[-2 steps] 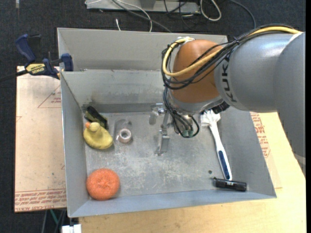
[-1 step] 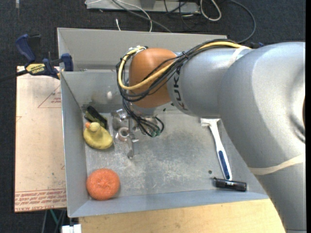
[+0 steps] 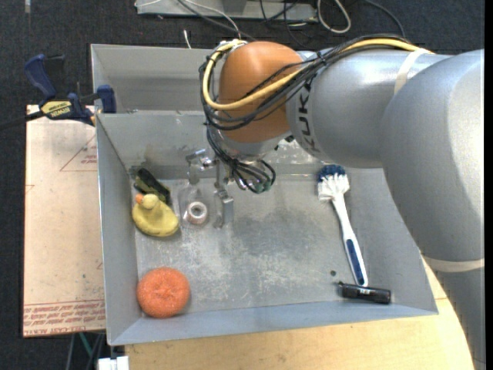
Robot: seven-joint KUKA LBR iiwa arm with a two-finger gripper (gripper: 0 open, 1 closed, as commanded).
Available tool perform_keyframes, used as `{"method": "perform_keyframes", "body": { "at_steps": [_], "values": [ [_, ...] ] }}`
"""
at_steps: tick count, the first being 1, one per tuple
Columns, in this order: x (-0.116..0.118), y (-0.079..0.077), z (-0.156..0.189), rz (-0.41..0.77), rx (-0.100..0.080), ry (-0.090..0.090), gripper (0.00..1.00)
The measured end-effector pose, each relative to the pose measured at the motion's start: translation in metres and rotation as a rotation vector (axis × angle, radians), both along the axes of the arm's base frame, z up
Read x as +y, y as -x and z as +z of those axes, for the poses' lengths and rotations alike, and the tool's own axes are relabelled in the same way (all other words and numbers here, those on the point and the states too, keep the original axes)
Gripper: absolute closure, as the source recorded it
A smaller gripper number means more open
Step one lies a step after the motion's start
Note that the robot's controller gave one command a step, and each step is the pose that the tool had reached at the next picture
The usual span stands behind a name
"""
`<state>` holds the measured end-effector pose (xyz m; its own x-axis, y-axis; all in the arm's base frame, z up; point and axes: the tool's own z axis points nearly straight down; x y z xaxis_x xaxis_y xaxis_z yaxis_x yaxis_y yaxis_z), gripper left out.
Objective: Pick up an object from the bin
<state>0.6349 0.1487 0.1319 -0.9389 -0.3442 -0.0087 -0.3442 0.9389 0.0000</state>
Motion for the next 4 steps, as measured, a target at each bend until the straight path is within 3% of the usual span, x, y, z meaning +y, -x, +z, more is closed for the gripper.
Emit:
{"method": "perform_keyframes", "body": {
  "at_steps": [1, 2, 3, 4],
  "values": [
    [-0.013, 0.005, -0.033, 0.134, 0.014, -0.001, 0.00],
    [0.003, -0.004, -0.062, 0.437, -0.002, 0.000, 0.00],
    [0.012, -0.008, -0.060, 0.273, 0.001, -0.003, 1.00],
    [0.012, -0.008, -0.060, 0.273, 0.001, -0.003, 1.00]
  ]
}}
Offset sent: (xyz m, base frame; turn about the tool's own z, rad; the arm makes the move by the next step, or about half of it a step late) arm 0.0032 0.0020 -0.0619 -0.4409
